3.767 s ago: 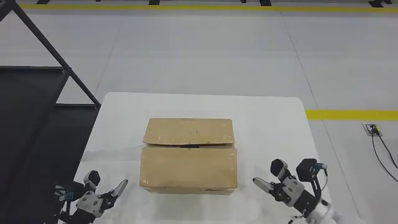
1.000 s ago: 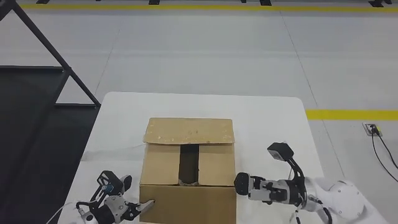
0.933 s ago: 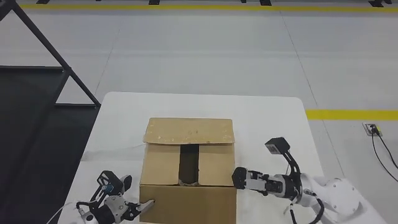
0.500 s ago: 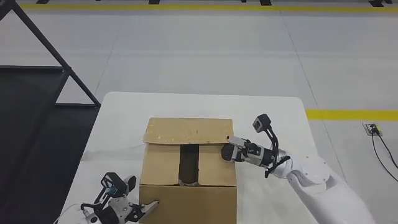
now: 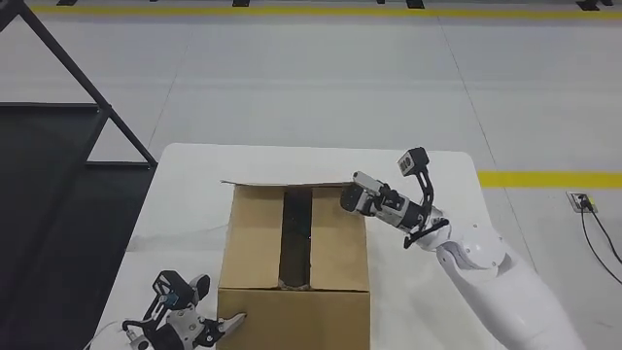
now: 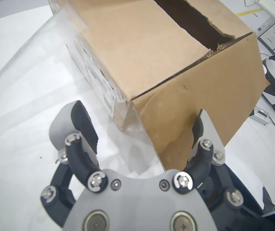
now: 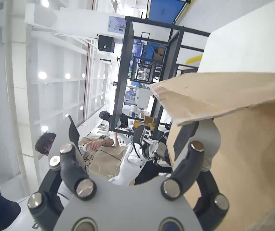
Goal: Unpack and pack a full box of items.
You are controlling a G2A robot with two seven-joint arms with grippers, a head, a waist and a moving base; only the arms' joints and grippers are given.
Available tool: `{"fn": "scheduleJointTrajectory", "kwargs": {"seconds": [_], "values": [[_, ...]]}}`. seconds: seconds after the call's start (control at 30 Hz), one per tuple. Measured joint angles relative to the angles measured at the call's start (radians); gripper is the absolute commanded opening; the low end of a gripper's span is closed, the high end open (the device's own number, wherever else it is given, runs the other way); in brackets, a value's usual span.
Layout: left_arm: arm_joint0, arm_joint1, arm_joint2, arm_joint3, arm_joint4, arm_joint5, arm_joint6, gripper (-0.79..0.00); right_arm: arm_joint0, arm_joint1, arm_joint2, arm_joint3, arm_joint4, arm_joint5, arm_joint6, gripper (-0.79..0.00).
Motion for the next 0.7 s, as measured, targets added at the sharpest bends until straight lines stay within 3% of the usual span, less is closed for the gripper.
{"fn": "scheduleJointTrajectory", "kwargs": {"seconds": [0.13, 0.5, 0.7], "values": [[0.012, 0.002, -0.009, 0.0, -0.008, -0.011, 0.008, 0.0, 0.033, -0.015, -0.015, 0.03, -0.044, 0.011, -0.072, 0.0], [0.012, 0.002, -0.009, 0.0, -0.008, -0.012, 0.008, 0.0, 0.032, -0.018, -0.018, 0.028, -0.039, 0.012, -0.071, 0.0], [0.009, 0.002, 0.004, -0.009, 0.0, 0.001, 0.013, 0.0, 0.132, -0.073, -0.08, 0.14, 0.054, 0.06, -0.183, 0.0]]}}
